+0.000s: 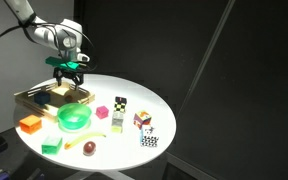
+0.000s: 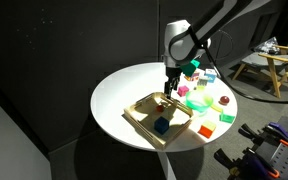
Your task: Move the toy strawberry from the tray to the bowl
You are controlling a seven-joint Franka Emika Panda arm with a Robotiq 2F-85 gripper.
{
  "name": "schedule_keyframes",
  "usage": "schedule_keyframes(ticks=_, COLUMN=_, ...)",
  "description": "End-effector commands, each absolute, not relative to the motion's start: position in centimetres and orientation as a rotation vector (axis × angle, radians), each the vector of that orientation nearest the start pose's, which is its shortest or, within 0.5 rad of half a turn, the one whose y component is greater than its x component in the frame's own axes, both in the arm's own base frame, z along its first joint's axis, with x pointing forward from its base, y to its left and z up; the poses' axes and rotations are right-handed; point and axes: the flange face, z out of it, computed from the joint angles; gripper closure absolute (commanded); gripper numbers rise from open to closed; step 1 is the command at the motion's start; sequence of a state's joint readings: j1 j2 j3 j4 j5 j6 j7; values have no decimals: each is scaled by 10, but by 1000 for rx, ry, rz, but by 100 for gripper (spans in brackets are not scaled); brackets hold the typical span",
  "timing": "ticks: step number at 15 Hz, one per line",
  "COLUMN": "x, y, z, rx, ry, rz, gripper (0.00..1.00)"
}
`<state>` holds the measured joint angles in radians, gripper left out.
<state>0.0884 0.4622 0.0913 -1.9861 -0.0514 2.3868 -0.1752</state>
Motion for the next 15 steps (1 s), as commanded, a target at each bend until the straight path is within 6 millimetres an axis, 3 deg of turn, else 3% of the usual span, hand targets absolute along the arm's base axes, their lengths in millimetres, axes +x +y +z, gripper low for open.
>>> schedule_keyframes(ticks=1, x=608, y=112, z=215, rx=-3107, ry=-577, rz=65, gripper=0)
schedule_keyframes(ticks=15, x=643, y=138, z=192, rx=-3129, ry=-536, rz=56, gripper=0)
